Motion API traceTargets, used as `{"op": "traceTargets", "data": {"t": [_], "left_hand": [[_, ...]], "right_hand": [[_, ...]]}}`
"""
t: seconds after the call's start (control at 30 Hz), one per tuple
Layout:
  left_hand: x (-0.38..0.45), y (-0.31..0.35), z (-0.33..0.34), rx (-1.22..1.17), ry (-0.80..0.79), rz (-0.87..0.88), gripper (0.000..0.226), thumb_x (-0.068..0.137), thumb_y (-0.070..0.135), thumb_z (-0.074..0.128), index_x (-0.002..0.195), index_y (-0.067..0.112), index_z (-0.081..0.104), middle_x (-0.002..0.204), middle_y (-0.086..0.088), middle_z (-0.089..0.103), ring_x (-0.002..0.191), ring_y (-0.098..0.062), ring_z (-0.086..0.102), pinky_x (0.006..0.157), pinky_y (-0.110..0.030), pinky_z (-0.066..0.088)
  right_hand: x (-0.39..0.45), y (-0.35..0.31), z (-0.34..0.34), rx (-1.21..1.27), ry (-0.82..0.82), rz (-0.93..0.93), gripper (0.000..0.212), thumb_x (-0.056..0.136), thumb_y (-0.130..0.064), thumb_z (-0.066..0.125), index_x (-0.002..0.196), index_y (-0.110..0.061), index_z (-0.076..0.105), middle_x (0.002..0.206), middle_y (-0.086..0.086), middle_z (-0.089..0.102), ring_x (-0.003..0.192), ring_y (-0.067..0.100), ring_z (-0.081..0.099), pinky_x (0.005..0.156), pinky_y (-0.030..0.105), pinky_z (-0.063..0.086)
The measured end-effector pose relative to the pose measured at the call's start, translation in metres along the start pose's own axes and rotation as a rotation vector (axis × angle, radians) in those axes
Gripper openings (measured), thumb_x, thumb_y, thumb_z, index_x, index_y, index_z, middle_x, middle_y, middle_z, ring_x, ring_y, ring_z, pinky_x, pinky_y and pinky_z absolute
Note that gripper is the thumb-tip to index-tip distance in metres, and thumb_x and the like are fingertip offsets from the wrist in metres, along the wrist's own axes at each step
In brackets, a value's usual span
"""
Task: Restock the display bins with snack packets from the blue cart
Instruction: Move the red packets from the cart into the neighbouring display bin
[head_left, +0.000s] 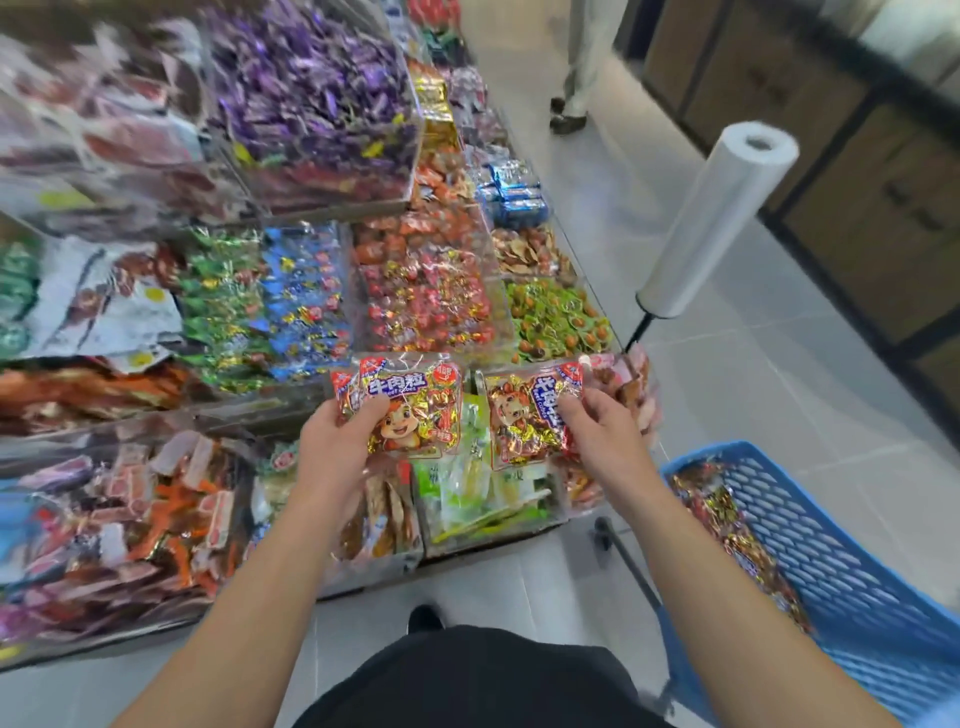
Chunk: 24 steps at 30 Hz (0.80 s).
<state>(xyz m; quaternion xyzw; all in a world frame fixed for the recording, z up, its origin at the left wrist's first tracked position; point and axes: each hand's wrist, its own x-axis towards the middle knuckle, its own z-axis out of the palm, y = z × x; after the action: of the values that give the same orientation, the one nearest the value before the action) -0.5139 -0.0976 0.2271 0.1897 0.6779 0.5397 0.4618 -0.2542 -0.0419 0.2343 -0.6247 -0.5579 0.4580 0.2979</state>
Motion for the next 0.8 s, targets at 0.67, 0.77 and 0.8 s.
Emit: {"op": "traceTargets", "data": {"t": [0.67,0.77,0.8], "left_hand": [[0.089,0.016,0.011,-0.096,0.226,-0.063,0.014,0.089,0.030,0.075,0.094,0.024,0.064,0.081,0.004,0.078,0.069,-0.013,0.075,0.052,-0.029,0.055],[0.093,0.015,0.016,-0.083,0.282,-0.071,0.016,0.089,0.031,0.075,0.098,0.021,0.066,0.088,0.002,0.078,0.075,-0.016,0.076,0.058,-0.034,0.058],[0.093,0.014,0.017,-0.073,0.295,-0.075,0.018,0.089,0.031,0.075,0.100,0.021,0.066,0.090,0.002,0.078,0.079,-0.017,0.076,0.062,-0.037,0.059]], "right_hand": [[0.172,-0.056,0.014,-0.264,-0.225,-0.174,0.026,0.089,-0.038,0.069,0.084,-0.015,0.057,0.080,-0.003,0.055,0.070,0.011,0.052,0.062,0.028,0.045],[0.209,-0.068,0.012,-0.324,-0.215,-0.277,0.026,0.086,-0.035,0.071,0.092,-0.011,0.065,0.079,-0.003,0.059,0.071,0.013,0.053,0.063,0.030,0.037],[0.217,-0.073,0.015,-0.351,-0.221,-0.319,0.023,0.085,-0.034,0.072,0.099,-0.016,0.070,0.083,-0.009,0.065,0.074,0.008,0.058,0.064,0.026,0.038]]}}
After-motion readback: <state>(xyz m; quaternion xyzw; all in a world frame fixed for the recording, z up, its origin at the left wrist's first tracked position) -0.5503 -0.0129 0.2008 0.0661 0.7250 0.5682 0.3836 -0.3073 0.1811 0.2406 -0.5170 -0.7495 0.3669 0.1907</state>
